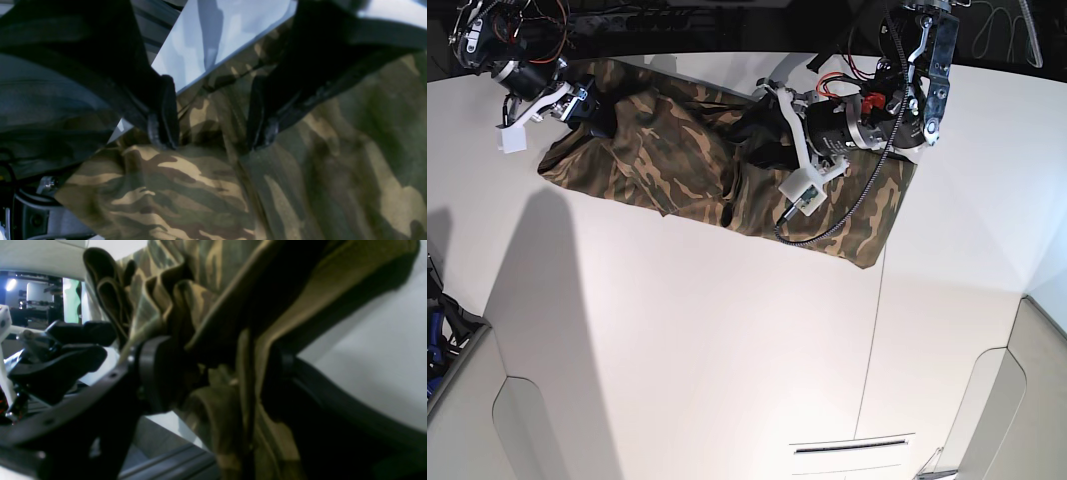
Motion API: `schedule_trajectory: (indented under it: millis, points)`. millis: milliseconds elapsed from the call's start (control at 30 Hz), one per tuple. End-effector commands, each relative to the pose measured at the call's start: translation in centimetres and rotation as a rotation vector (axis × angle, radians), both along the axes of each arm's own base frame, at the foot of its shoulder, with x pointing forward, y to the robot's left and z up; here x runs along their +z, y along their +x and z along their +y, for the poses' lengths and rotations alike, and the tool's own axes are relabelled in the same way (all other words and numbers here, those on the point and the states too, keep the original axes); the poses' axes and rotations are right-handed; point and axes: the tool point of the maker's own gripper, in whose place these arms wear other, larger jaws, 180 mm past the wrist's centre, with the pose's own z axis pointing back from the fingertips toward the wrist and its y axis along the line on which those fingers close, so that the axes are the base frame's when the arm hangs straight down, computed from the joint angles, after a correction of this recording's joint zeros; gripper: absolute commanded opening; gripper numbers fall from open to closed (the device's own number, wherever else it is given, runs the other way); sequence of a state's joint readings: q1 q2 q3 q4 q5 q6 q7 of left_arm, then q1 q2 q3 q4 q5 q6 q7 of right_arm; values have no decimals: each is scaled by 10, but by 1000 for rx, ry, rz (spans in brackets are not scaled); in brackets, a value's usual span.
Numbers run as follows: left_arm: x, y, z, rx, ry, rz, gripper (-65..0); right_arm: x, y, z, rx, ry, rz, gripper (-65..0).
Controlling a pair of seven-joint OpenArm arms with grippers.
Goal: Fold the T-shirt properly
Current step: 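Hold the strip with the right gripper and fold it in half with the left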
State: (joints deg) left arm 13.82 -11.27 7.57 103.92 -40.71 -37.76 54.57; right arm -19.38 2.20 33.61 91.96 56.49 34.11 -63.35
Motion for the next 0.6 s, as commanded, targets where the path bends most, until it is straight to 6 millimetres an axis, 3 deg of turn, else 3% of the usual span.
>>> schedule_trajectory:
  millis: [0, 100, 233, 400, 467, 567]
  points:
    - [11, 5, -4, 3, -37, -34, -296, 8, 6, -1, -6, 1, -36, -267]
    - [13, 5, -5, 4, -47, -33, -296, 8, 8, 4, 1, 8, -44, -290]
    - [17, 5, -7, 6, -77, -29, -296, 9, 8, 8, 12, 13, -46, -486]
    - [17, 5, -8, 5, -78, -28, -296, 9, 9, 7, 10, 12, -48, -544]
    - [17, 5, -8, 5, -78, -29, -296, 10, 10, 6, 1, 13, -57, -649]
    - [17, 5, -8, 5, -79, -29, -296, 12, 15, 5, -8, 11, -73, -650]
